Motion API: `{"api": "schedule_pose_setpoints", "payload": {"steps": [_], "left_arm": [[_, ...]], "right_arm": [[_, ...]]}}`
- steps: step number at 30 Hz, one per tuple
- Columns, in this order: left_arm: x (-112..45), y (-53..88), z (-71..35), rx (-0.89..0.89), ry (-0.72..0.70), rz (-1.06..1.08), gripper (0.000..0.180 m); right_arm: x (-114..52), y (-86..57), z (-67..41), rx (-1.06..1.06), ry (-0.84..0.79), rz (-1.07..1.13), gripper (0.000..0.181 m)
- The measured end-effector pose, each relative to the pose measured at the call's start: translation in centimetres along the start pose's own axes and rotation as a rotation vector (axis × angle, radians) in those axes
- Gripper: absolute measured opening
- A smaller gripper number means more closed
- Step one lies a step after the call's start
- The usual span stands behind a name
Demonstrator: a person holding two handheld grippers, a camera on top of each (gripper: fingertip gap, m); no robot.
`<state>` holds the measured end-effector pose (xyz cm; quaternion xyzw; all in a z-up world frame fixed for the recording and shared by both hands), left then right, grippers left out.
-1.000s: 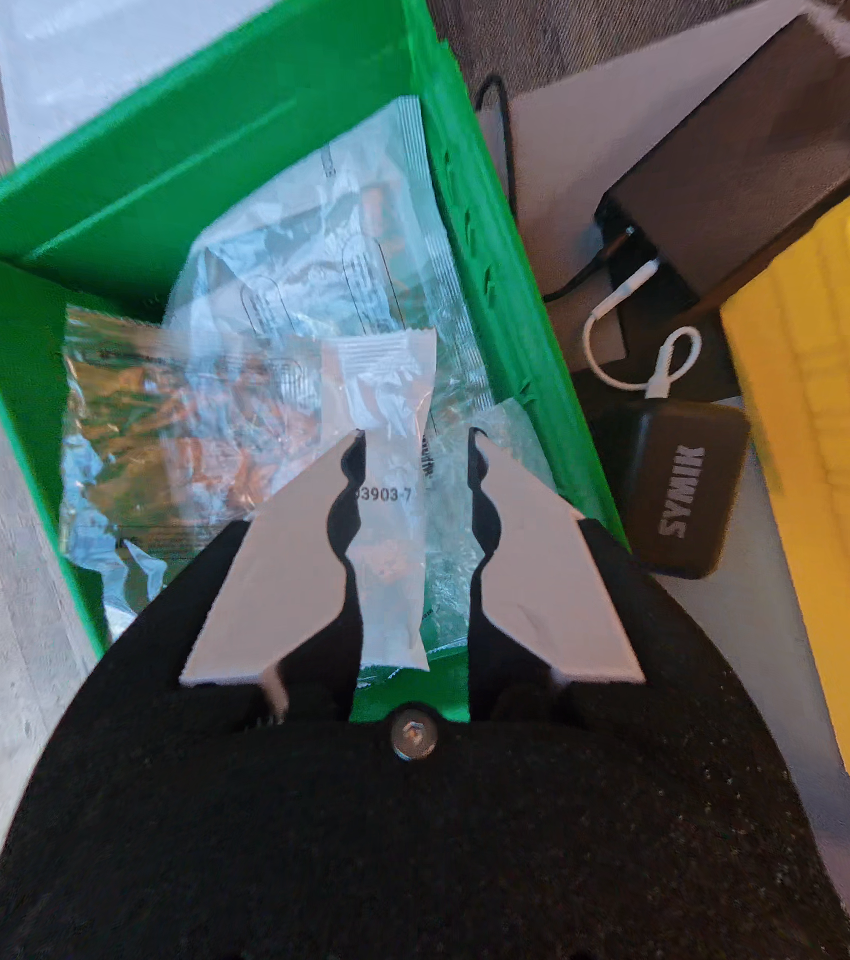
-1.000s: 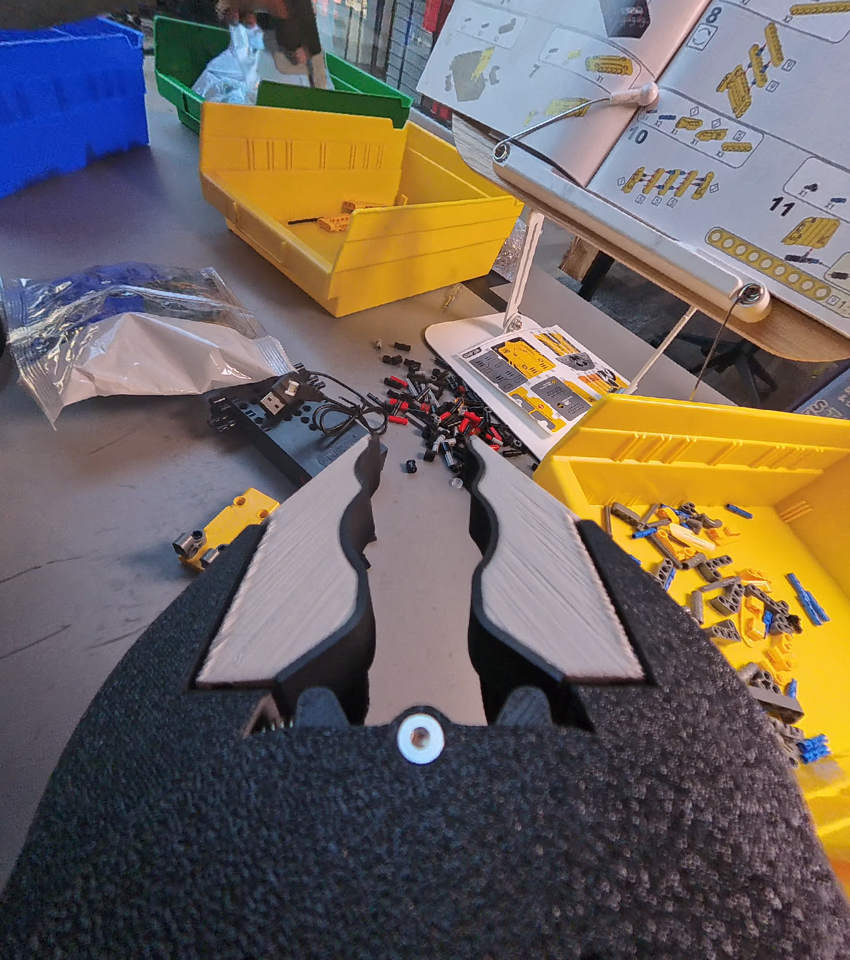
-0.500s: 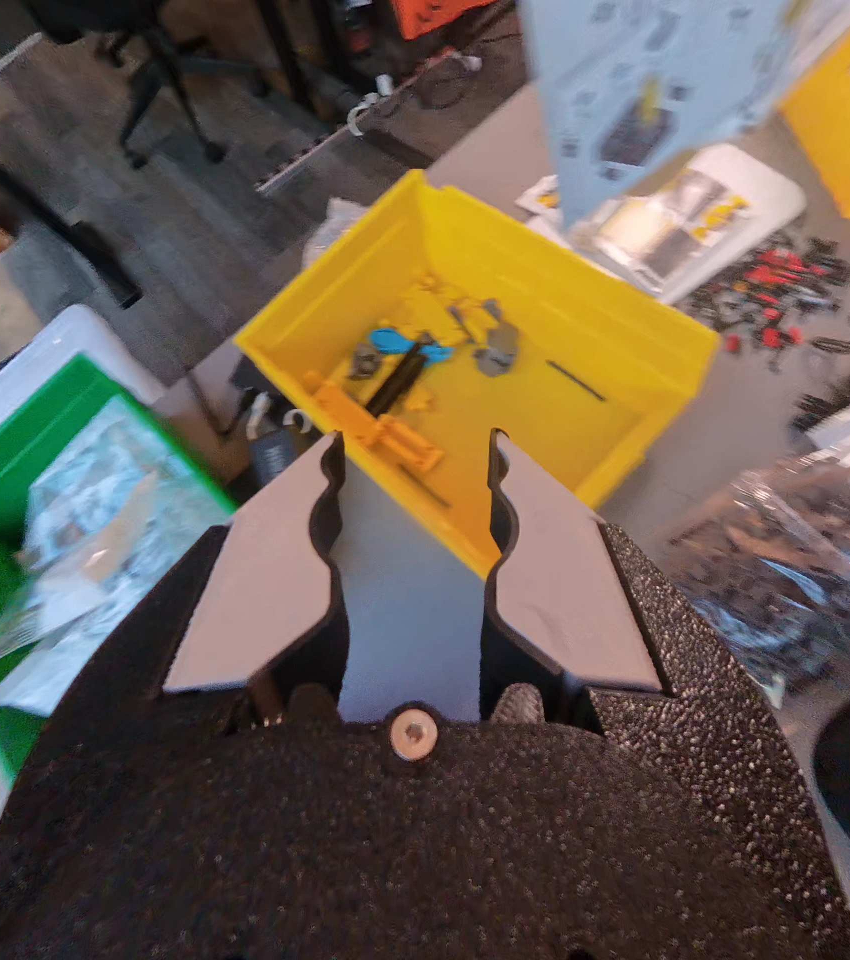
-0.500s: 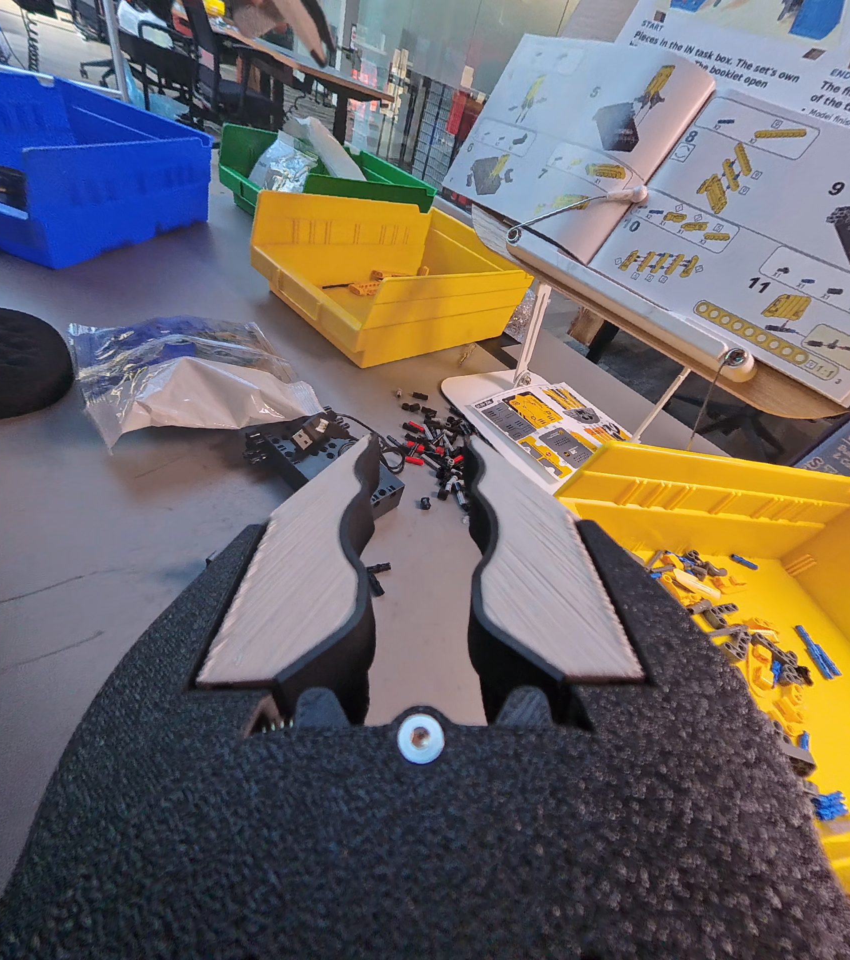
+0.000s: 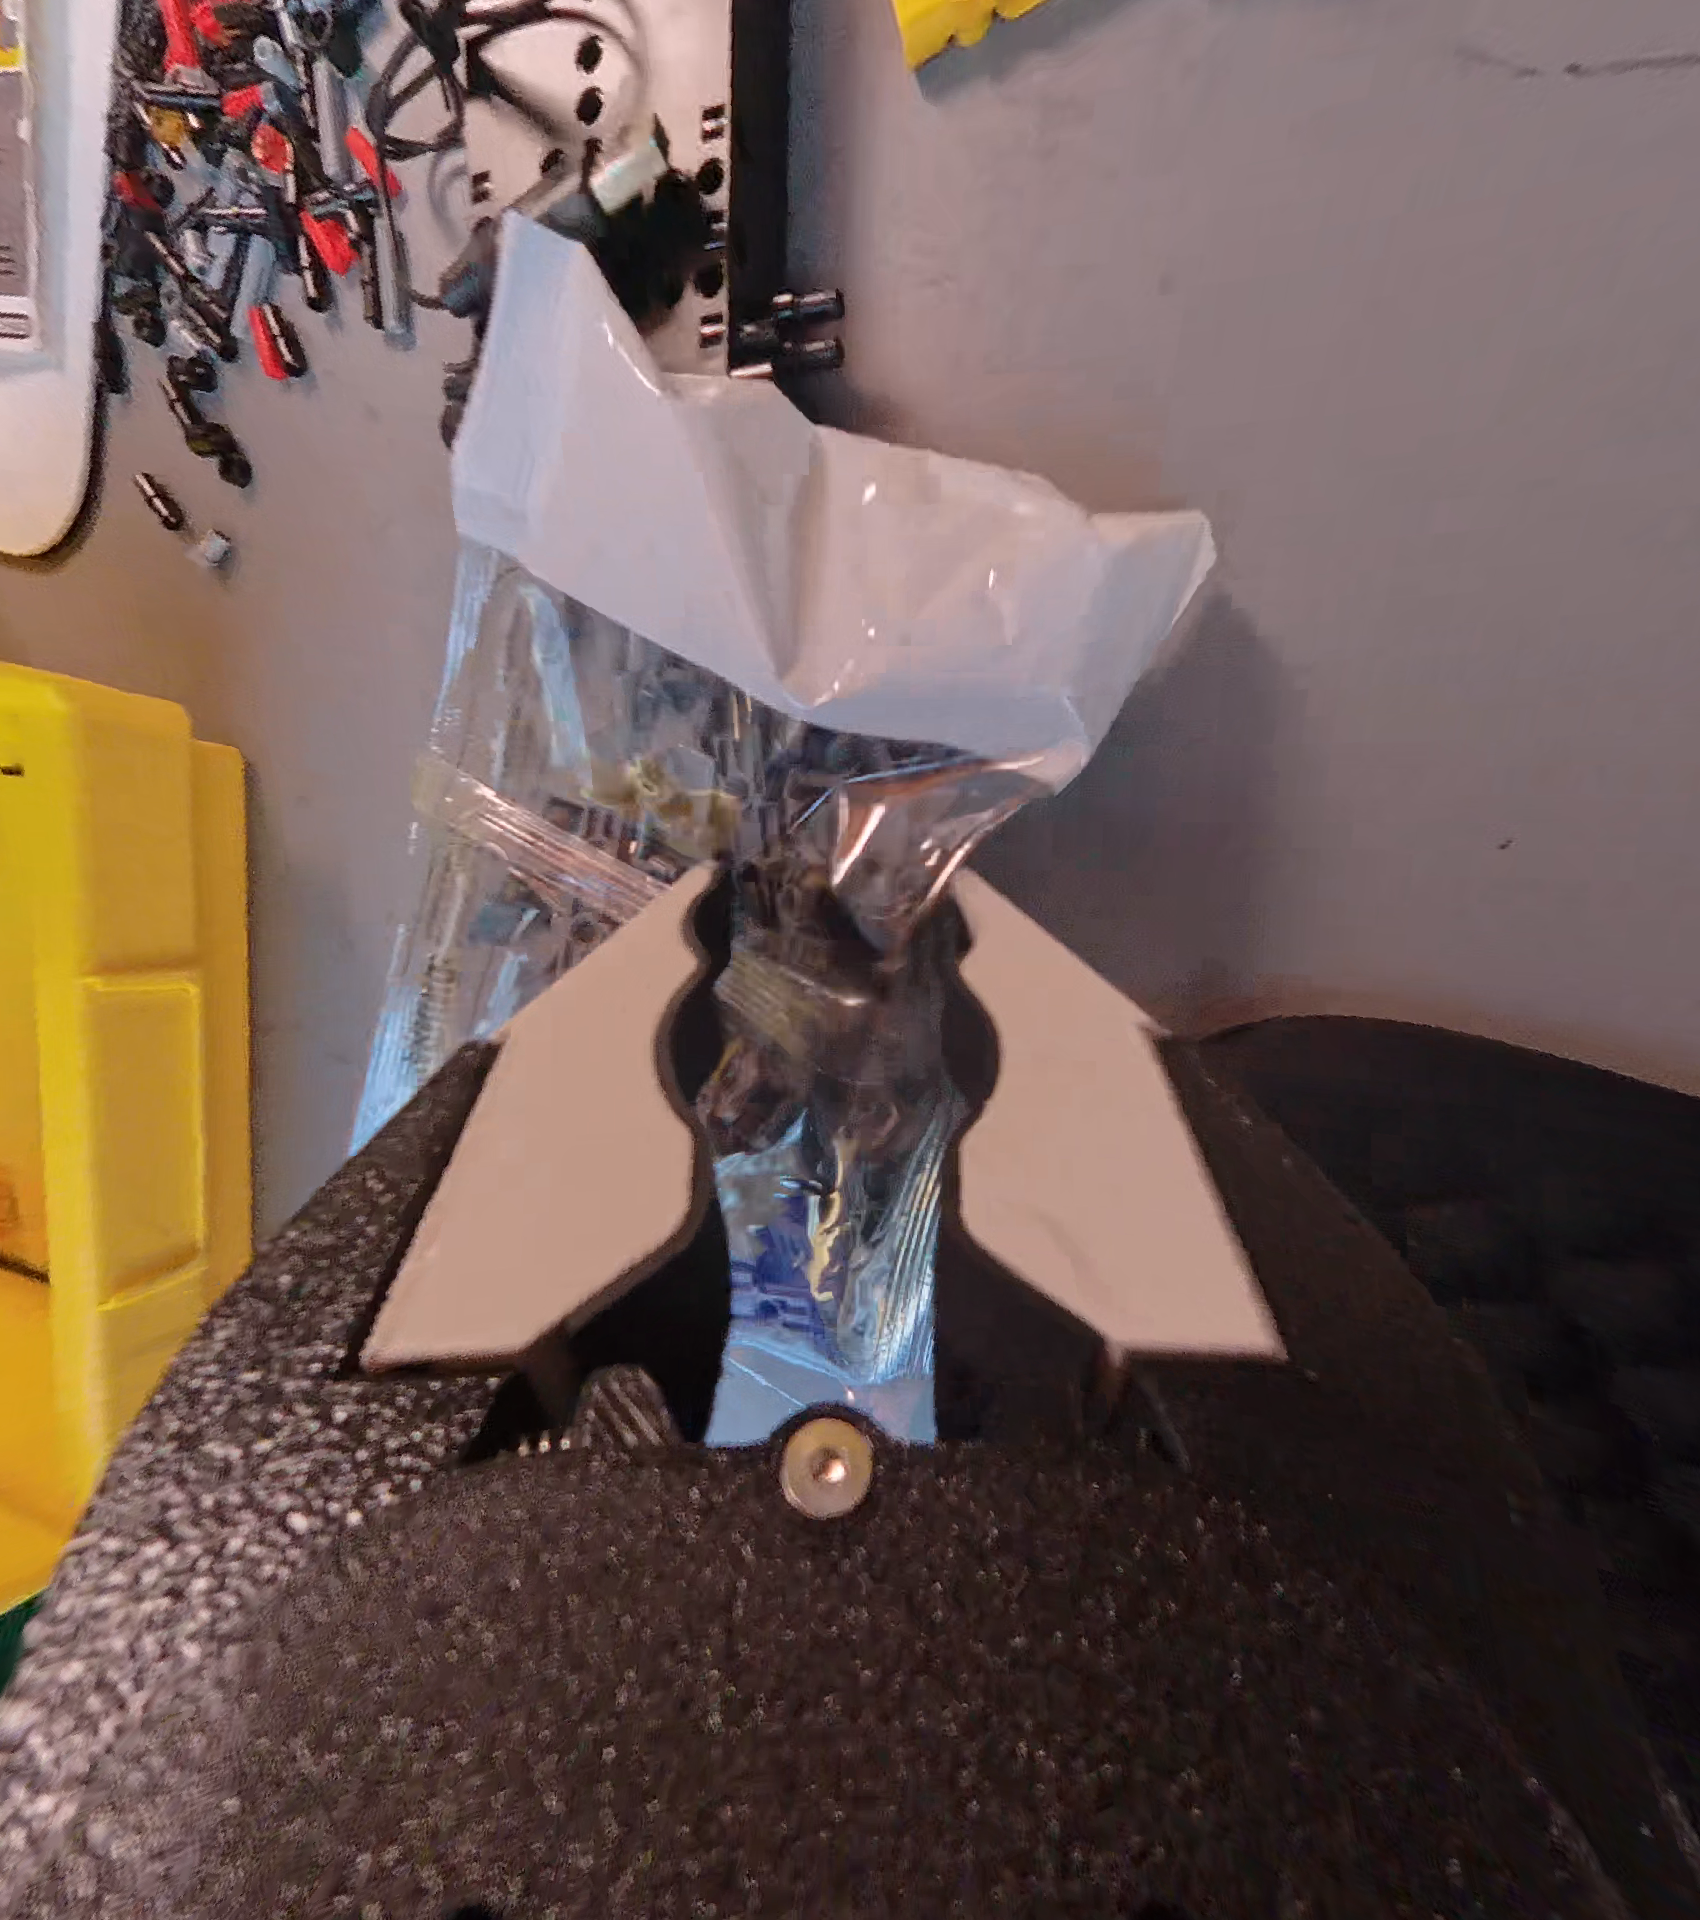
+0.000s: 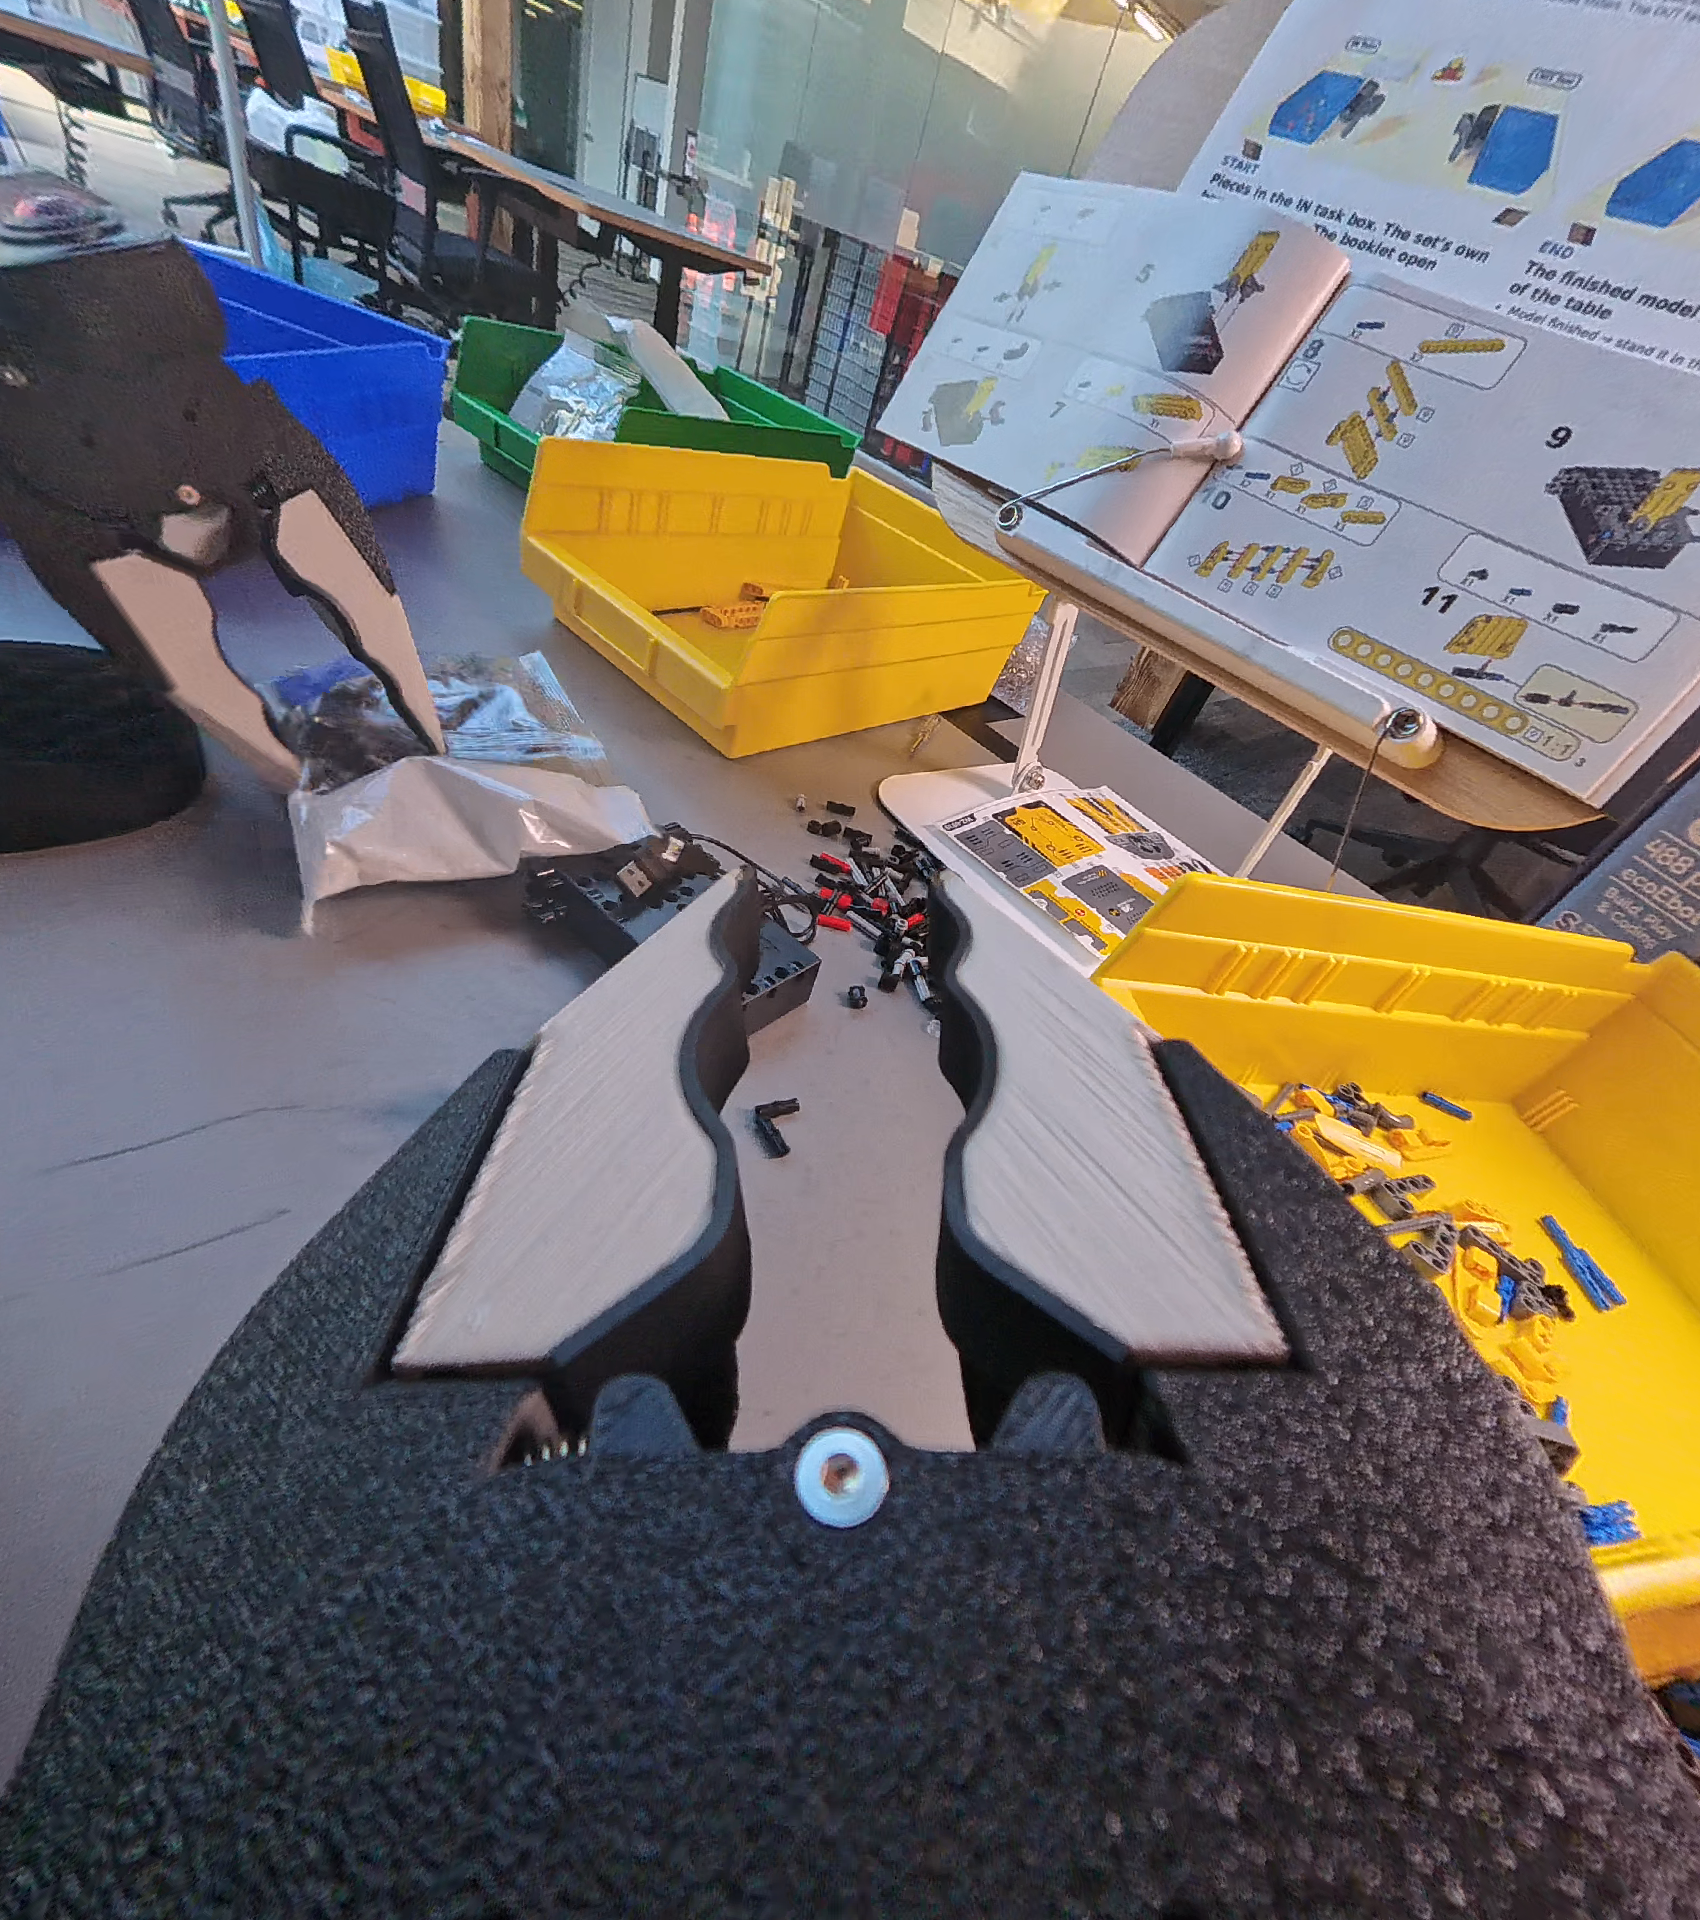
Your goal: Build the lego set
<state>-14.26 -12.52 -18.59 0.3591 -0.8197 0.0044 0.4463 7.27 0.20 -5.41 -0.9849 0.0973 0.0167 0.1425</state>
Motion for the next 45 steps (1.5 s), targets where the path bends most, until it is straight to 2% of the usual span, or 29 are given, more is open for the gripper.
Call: {"api": "schedule_pose_setpoints", "payload": {"steps": [2, 3, 5, 8, 11, 13, 16, 23, 25, 27, 29, 35, 38, 41, 45], "left_arm": [[1.1, 1.0, -0.9, 0.024, -0.038, -0.031, 0.004], [1.9, 1.7, -1.3, 0.04, -0.052, -0.056, 0.0], [3.9, 3.1, -1.9, 0.106, -0.062, -0.099, 0.0], [8.9, 6.9, -3.1, 0.279, -0.168, -0.198, 0.0], [16.8, 14.0, -2.7, 0.453, -0.288, -0.422, 0.0], [21.7, 19.4, -1.0, 0.53, -0.3, -0.584, 0.0], [26.6, 27.2, 2.7, 0.613, -0.227, -0.757, 0.0], [26.5, 41.7, 17.2, 0.831, 0.149, -0.953, 0.0], [22.5, 42.7, 23.2, 0.968, 0.293, -0.885, 0.001], [17.2, 41.6, 28.4, 1.091, 0.412, -0.75, 0.012], [13.5, 41.7, 30.0, 1.163, 0.35, -0.704, 0.02], [13.6, 42.7, 26.0, 1.087, 0.254, -0.654, 0.055], [17.0, 42.6, 21.2, 0.948, 0.164, -0.719, 0.061], [19.5, 40.8, 13.0, 0.736, -0.033, -0.759, 0.059], [18.2, 31.9, 1.3, 0.456, -0.227, -0.631, 0.058]], "right_arm": [[0.3, 0.2, -0.2, 0.005, -0.005, 0.001, 0.03], [0.5, 0.3, -0.3, 0.008, -0.006, 0.002, 0.03], [0.9, 0.2, -0.5, 0.011, -0.01, 0.014, 0.03], [1.5, -0.1, -0.6, -0.003, -0.016, 0.034, 0.03], [1.7, -0.4, -0.6, -0.02, -0.015, 0.048, 0.03], [1.6, -0.6, -0.6, -0.036, -0.016, 0.048, 0.03], [0.9, -0.8, -0.6, -0.05, -0.014, 0.042, 0.03], [-0.8, -0.7, 0.4, -0.059, 0.035, 0.049, 0.03], [-1.2, -0.7, 1.2, -0.079, 0.068, 0.049, 0.031], [-1.7, -0.8, 1.5, -0.075, 0.091, 0.048, 0.032], [-2.0, -0.9, 1.4, -0.061, 0.107, 0.05, 0.032], [-2.3, -1.5, 1.8, -0.081, 0.111, 0.053, 0.032], [-2.7, -1.1, 1.5, -0.081, 0.083, 0.037, 0.032], [-2.7, -0.5, 1.1, -0.056, 0.066, 0.017, 0.032], [-1.9, 0.1, 1.1, -0.058, 0.057, -0.004, 0.033]]}}
Point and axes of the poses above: each gripper's, where its closed fingertips meet, x back along the fingers, z out of its underside, y = z × x across the jaws, the point moved 1 cm from there along x, back along the fingers, and after that the axes turned 12 degrees about -y, right-handed, at the moved point
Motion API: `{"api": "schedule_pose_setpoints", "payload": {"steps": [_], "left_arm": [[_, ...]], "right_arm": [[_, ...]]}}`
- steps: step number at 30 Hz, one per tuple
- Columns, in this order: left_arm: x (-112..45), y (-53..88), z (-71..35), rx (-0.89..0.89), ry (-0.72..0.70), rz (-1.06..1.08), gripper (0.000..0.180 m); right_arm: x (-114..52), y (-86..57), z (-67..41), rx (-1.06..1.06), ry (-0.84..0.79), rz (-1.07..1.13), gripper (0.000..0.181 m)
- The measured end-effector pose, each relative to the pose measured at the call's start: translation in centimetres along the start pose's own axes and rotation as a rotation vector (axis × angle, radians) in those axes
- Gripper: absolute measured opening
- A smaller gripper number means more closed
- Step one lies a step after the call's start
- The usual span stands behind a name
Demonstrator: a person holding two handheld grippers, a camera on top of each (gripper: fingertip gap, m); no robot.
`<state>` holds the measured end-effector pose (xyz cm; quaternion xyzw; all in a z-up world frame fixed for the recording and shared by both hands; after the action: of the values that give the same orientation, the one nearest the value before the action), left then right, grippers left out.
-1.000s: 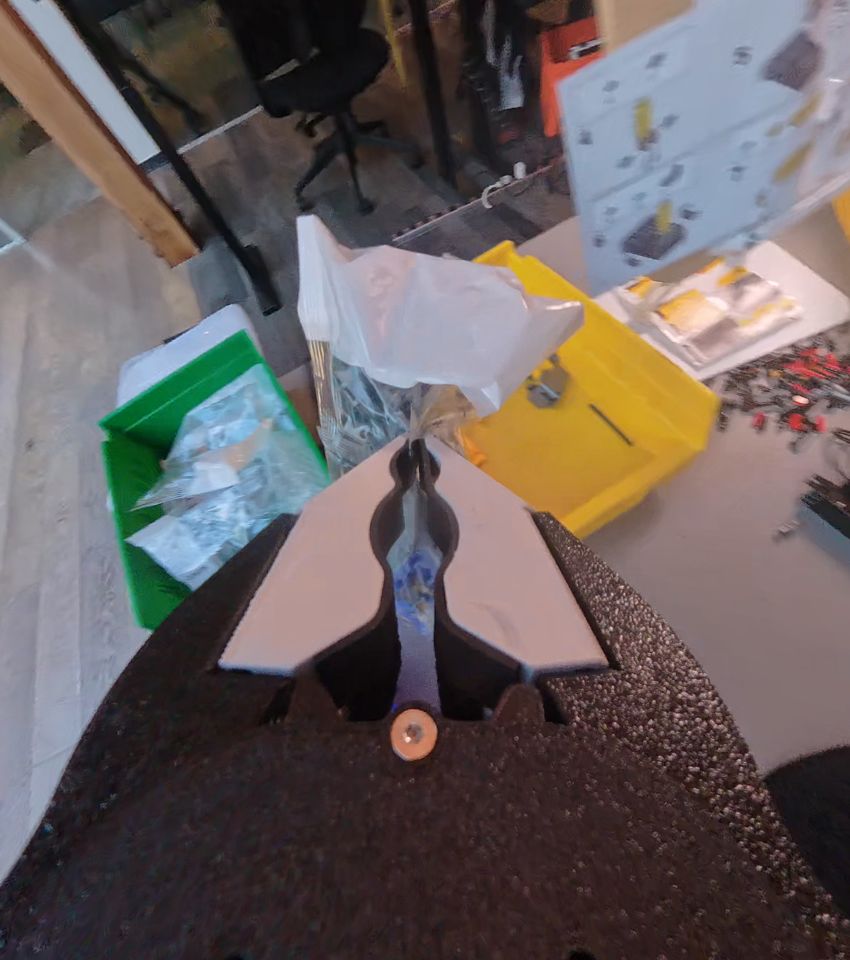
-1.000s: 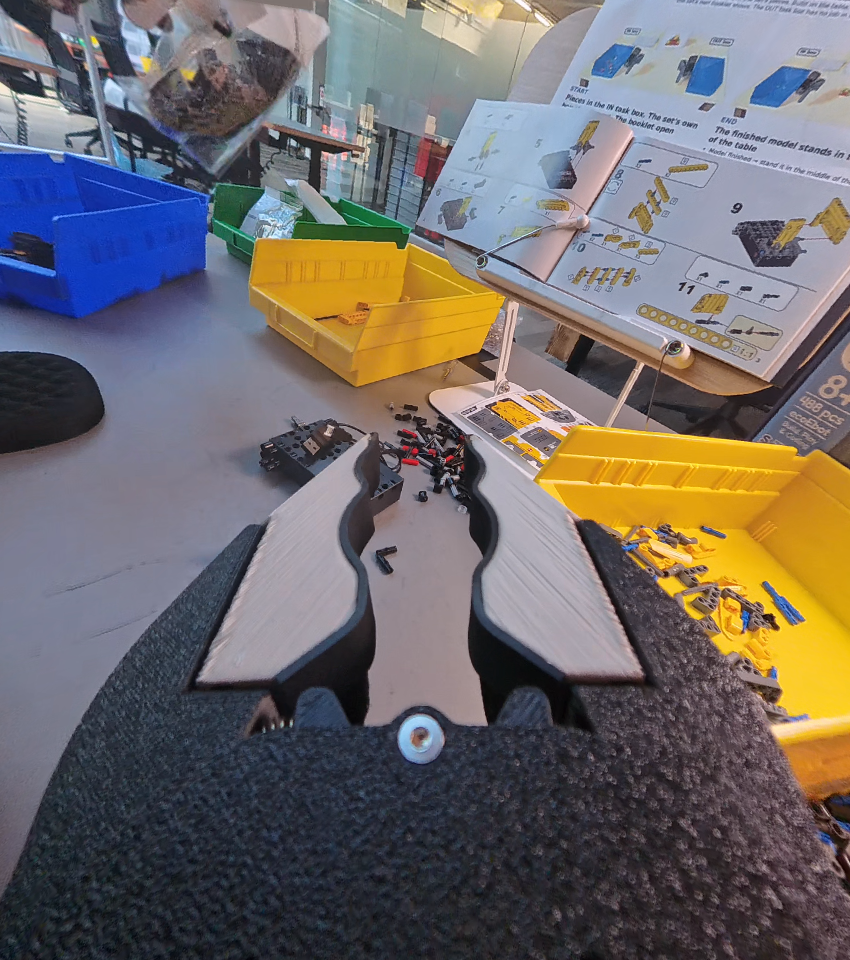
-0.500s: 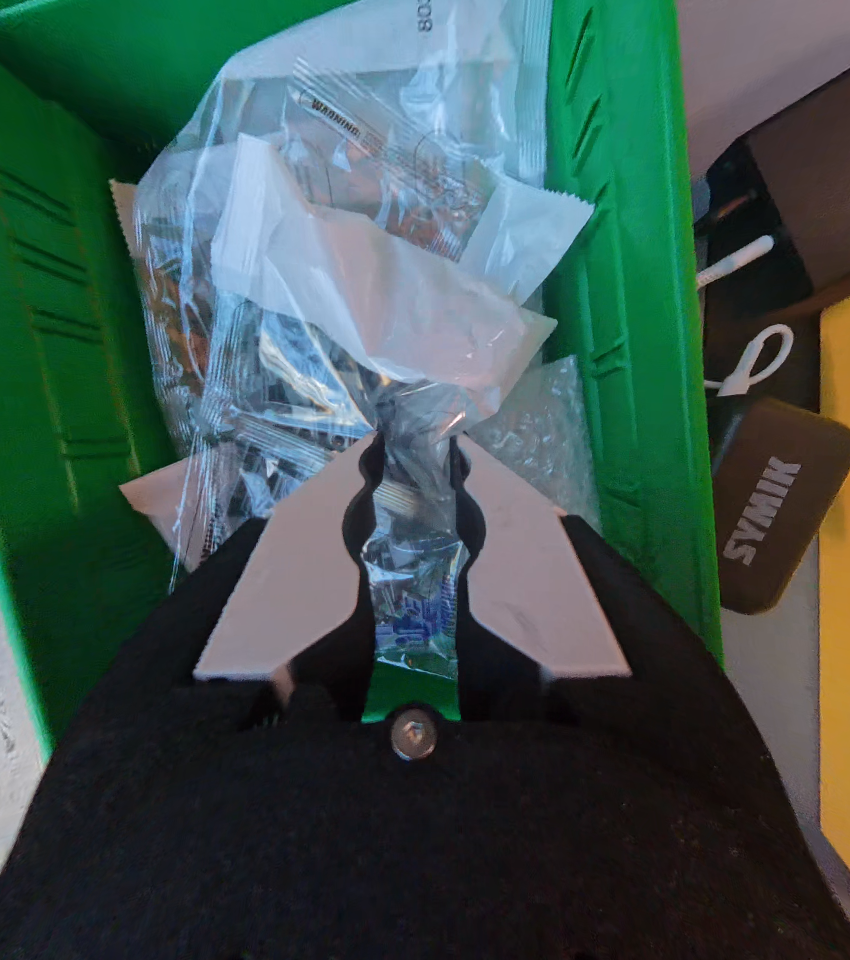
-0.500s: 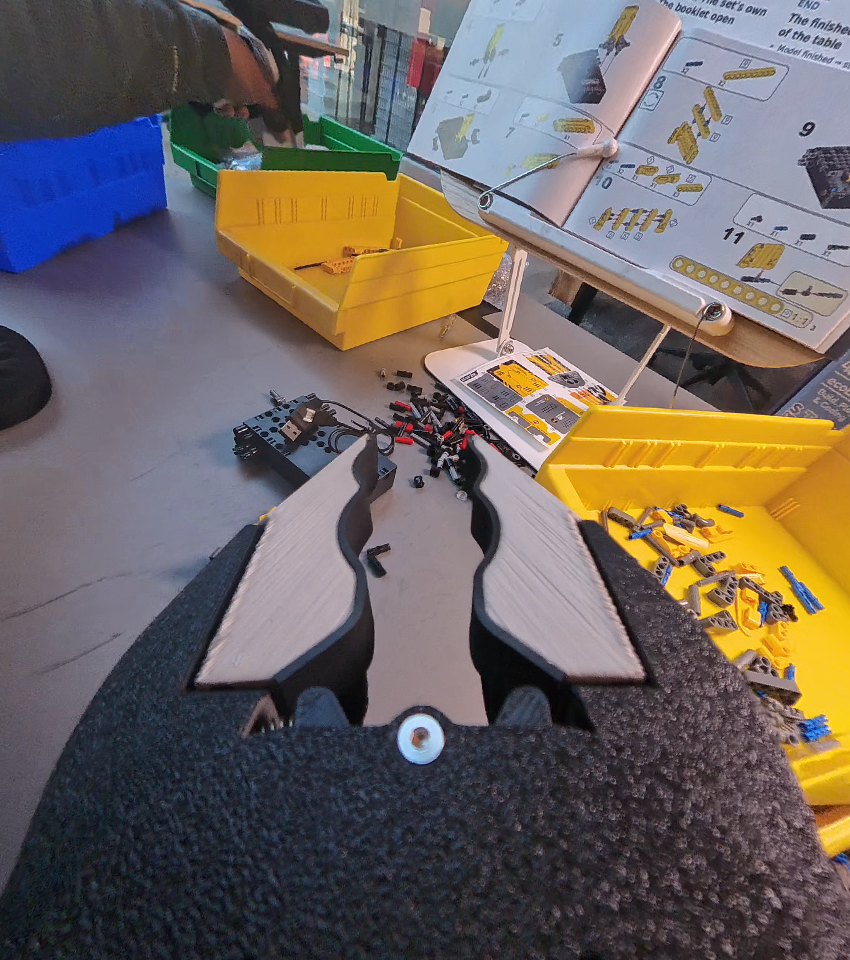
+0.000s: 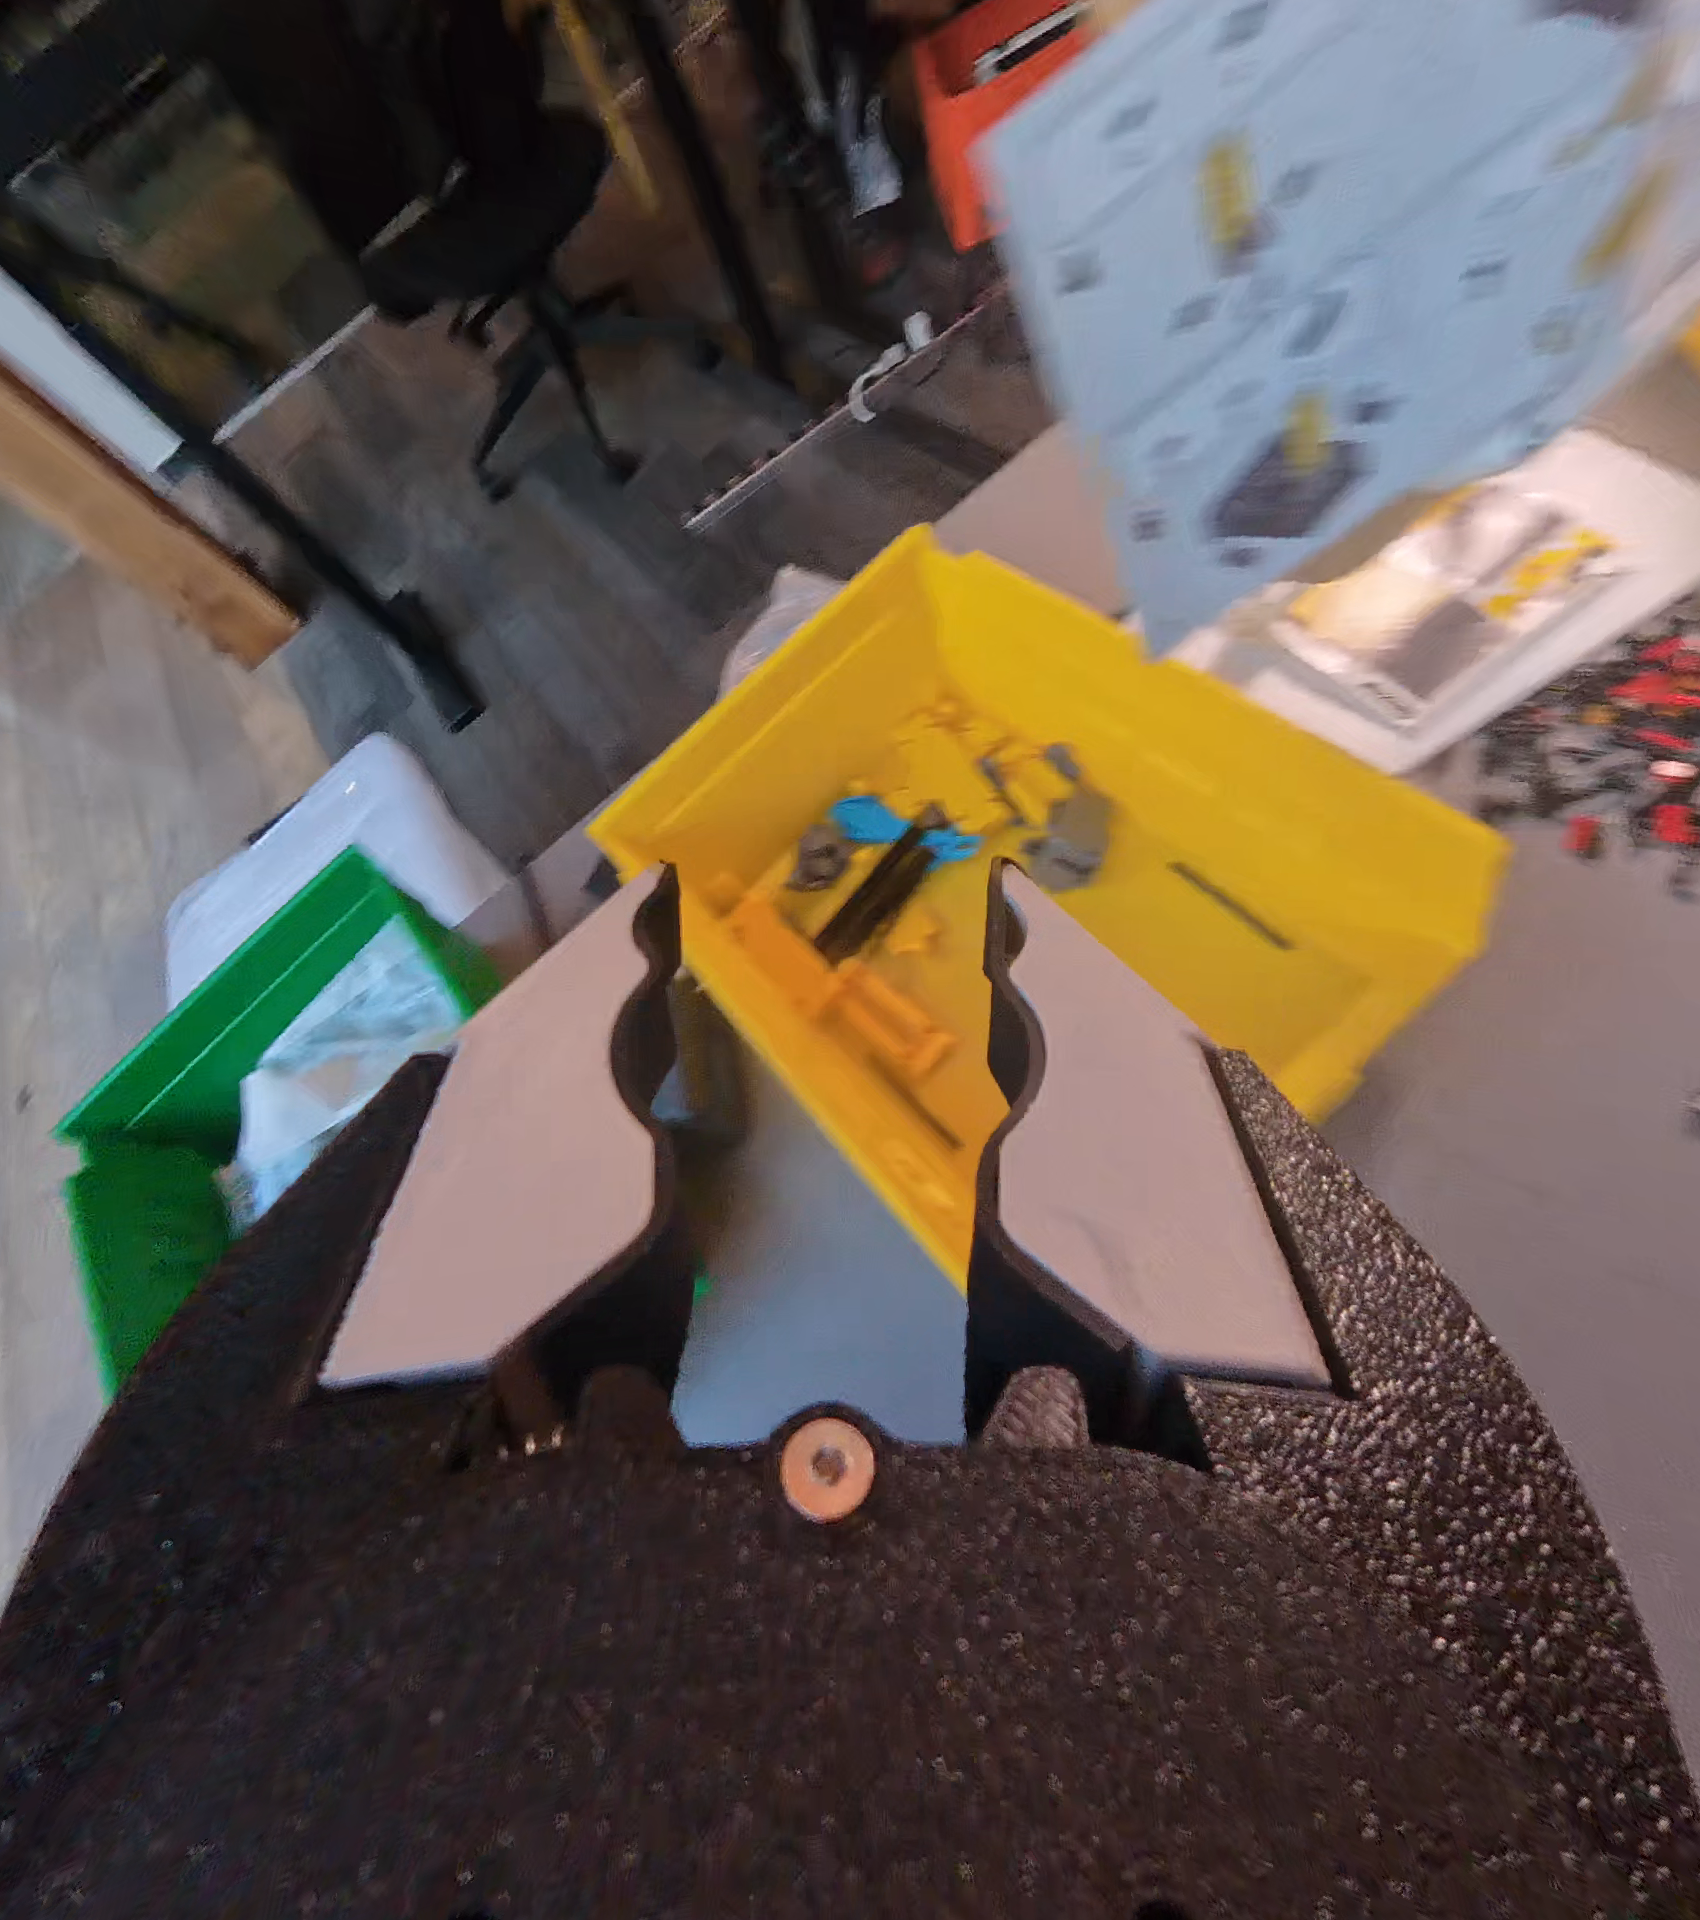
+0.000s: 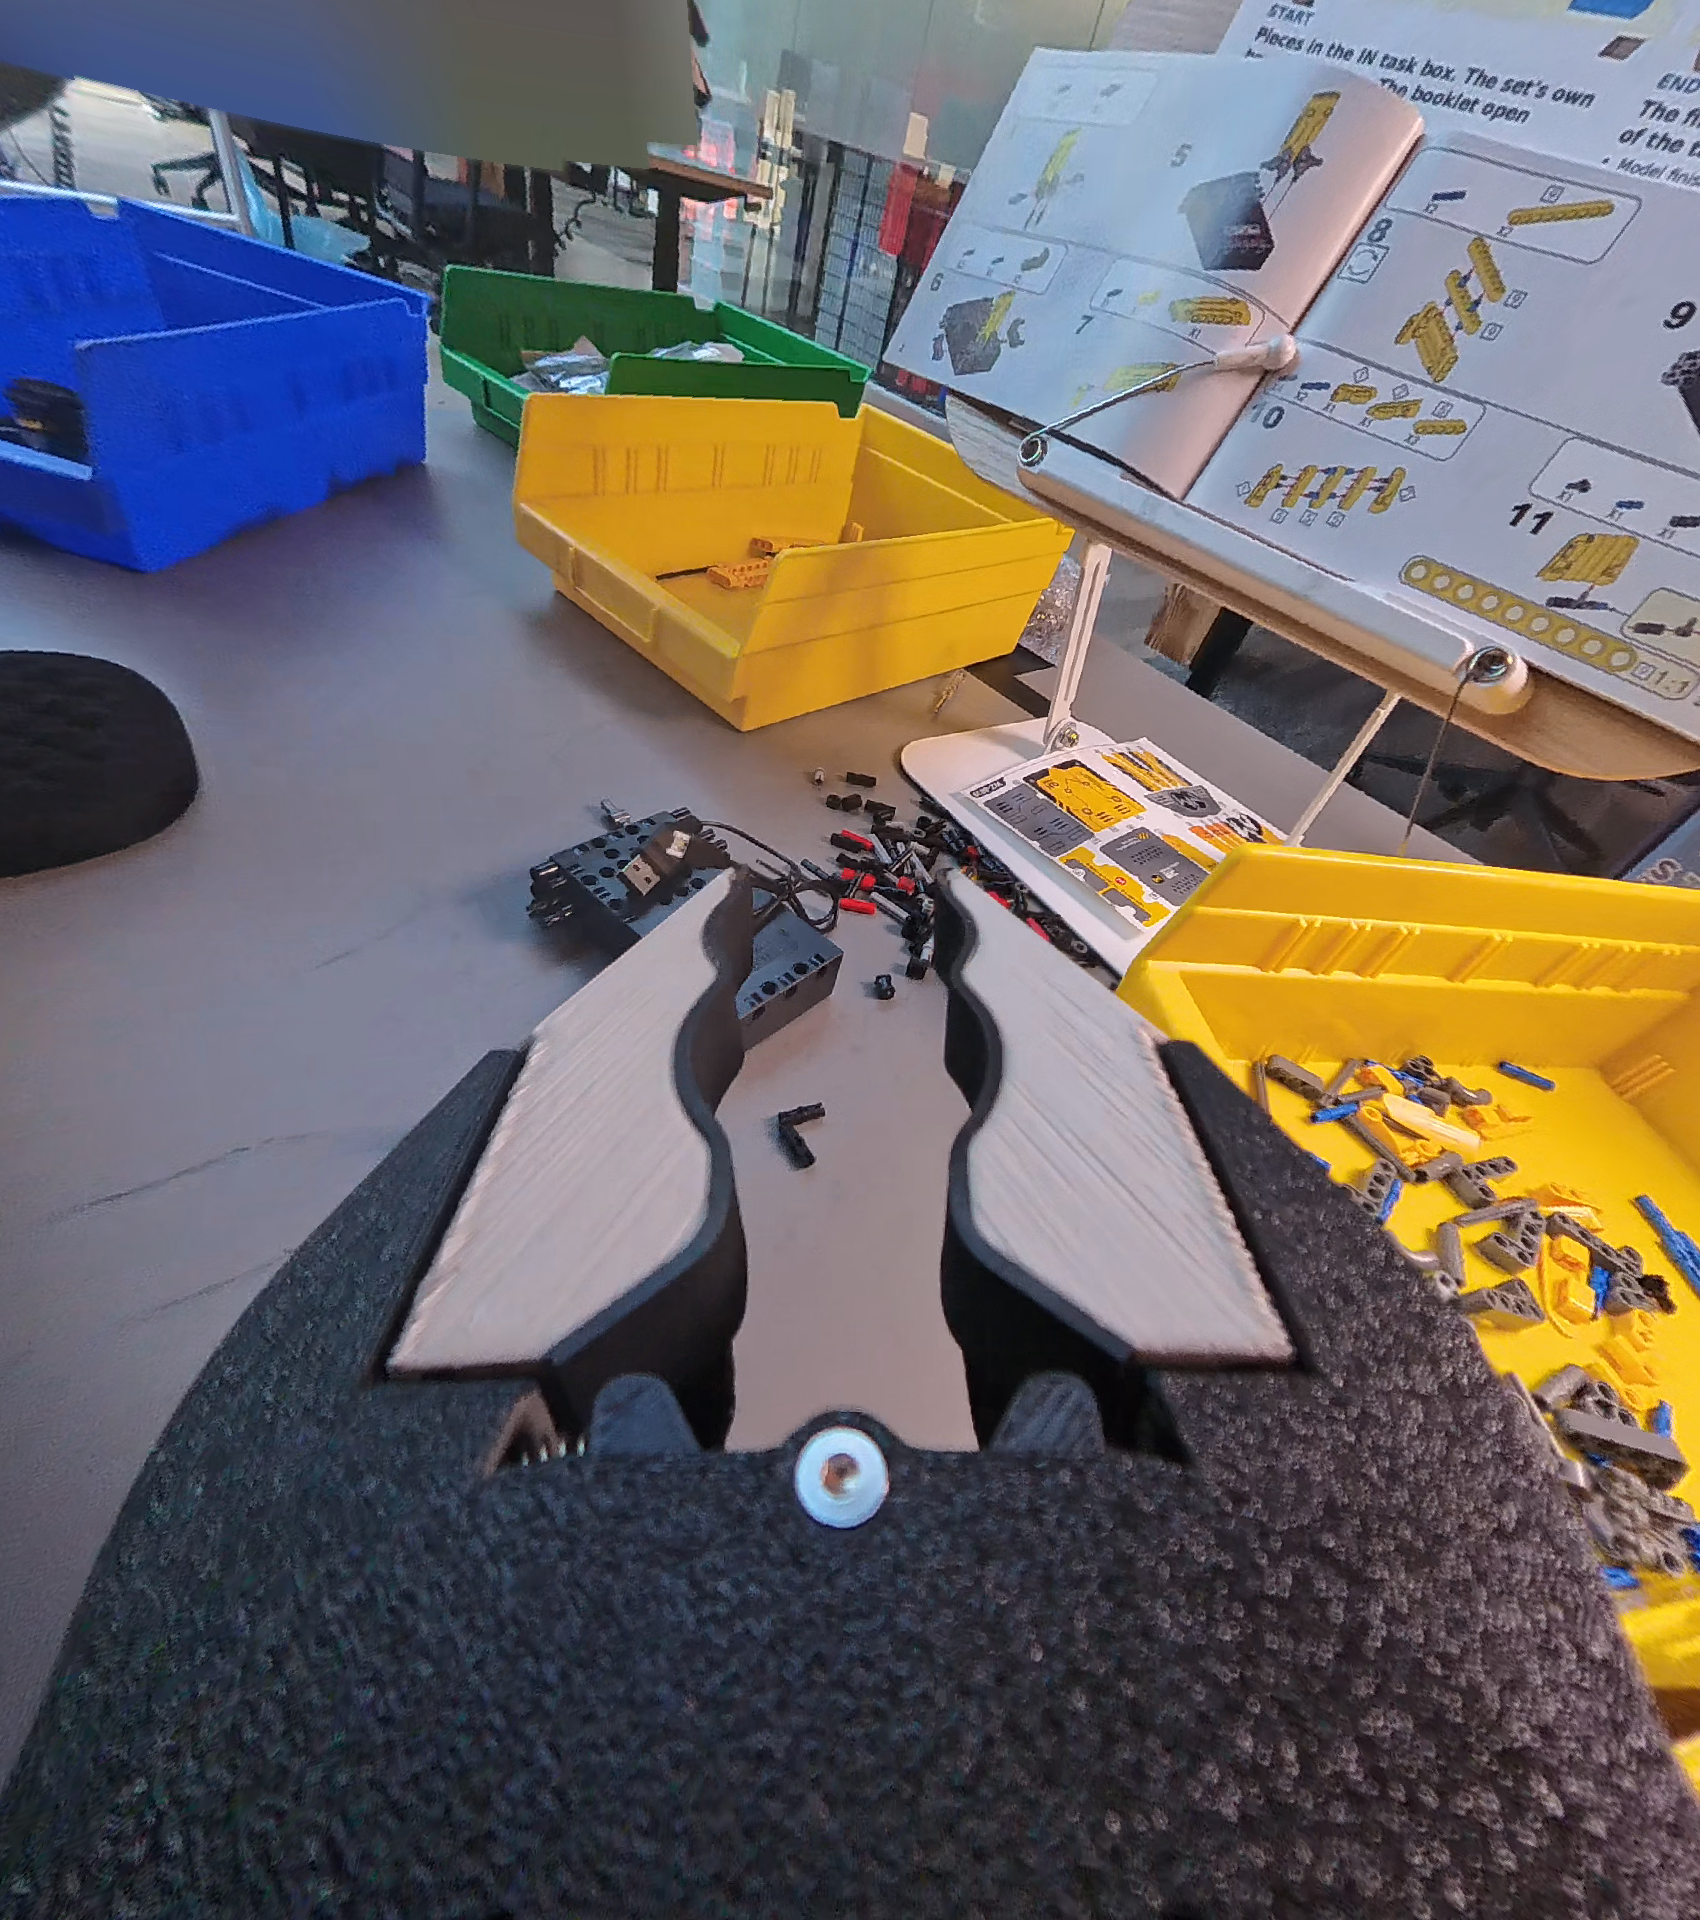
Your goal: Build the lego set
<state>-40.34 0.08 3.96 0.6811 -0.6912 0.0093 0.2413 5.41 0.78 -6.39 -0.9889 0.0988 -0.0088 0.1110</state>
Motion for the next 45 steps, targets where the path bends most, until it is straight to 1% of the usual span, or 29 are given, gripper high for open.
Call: {"api": "schedule_pose_setpoints", "payload": {"steps": [2, 4, 9, 12, 13, 14, 15, 16, 19, 20, 22, 24, 26, 31, 36, 40, 42, 45], "left_arm": [[1.4, -8.1, -1.1, -0.057, -0.077, 0.134, 0.057], [2.3, -16.5, -0.6, -0.098, -0.122, 0.276, 0.055], [2.6, -34.4, 2.9, -0.102, -0.195, 0.619, 0.049], [1.9, -41.6, 5.6, -0.121, -0.155, 0.811, 0.048], [1.8, -43.4, 6.4, -0.116, -0.114, 0.87, 0.05], [1.8, -44.9, 7.3, -0.109, -0.049, 0.92, 0.055], [1.4, -45.7, 7.9, -0.112, 0.001, 0.928, 0.058], [0.9, -46.2, 8.3, -0.128, 0.018, 0.917, 0.059], [-0.2, -46.8, 9.0, -0.199, 0.046, 0.886, 0.071], [-0.5, -47.0, 9.1, -0.217, 0.044, 0.882, 0.072], [-0.8, -47.5, 9.3, -0.237, 0.047, 0.894, 0.069], [-1.1, -47.4, 9.2, -0.227, 0.058, 0.875, 0.053], [-1.2, -46.6, 9.5, -0.237, 0.093, 0.821, 0.052], [-0.2, -44.6, 10.5, -0.128, 0.181, 0.674, 0.052], [1.7, -42.6, 11.9, 0.0, 0.202, 0.543, 0.054], [3.9, -42.6, 11.1, 0.102, 0.163, 0.603, 0.074], [4.9, -42.1, 10.3, 0.104, 0.128, 0.675, 0.072], [5.5, -40.6, 10.6, -0.002, 0.104, 0.756, 0.064]], "right_arm": [[0.5, 0.3, 0.2, -0.002, 0.007, -0.014, 0.033], [1.1, 0.8, 0.3, 0.009, 0.016, -0.029, 0.033], [2.8, 1.6, 1.7, 0.041, 0.091, -0.051, 0.033], [3.7, 2.1, 2.4, 0.037, 0.126, -0.066, 0.033], [3.9, 2.3, 2.7, 0.035, 0.141, -0.069, 0.033], [4.1, 2.4, 3.1, 0.035, 0.156, -0.07, 0.033], [4.3, 2.6, 3.5, 0.035, 0.171, -0.07, 0.033], [4.4, 2.9, 3.9, 0.032, 0.184, -0.07, 0.034], [4.3, 4.0, 5.2, 0.007, 0.217, -0.082, 0.035], [4.1, 4.3, 5.6, 0.001, 0.228, -0.09, 0.035], [3.7, 5.2, 6.4, -0.008, 0.256, -0.114, 0.035], [3.1, 6.0, 7.0, -0.002, 0.285, -0.147, 0.035], [2.6, 6.4, 7.2, 0.021, 0.295, -0.168, 0.035], [1.7, 6.3, 7.0, 0.025, 0.283, -0.186, 0.035], [2.0, 6.0, 7.2, -0.002, 0.263, -0.165, 0.034], [2.4, 5.8, 7.8, -0.034, 0.259, -0.154, 0.034], [2.4, 5.7, 7.8, -0.038, 0.257, -0.155, 0.034], [2.2, 5.7, 7.7, -0.014, 0.259, -0.163, 0.034]]}}
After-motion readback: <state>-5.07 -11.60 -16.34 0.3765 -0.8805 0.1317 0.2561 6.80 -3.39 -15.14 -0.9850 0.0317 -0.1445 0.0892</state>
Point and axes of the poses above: each gripper's, where its closed fingertips meet, x back along the fingers, z out of its underside, y = z × x across the jaws, the point moved 1 cm from there along x, back along the fingers, and after that the axes turned 12 degrees about -y, right-handed, at the moved point
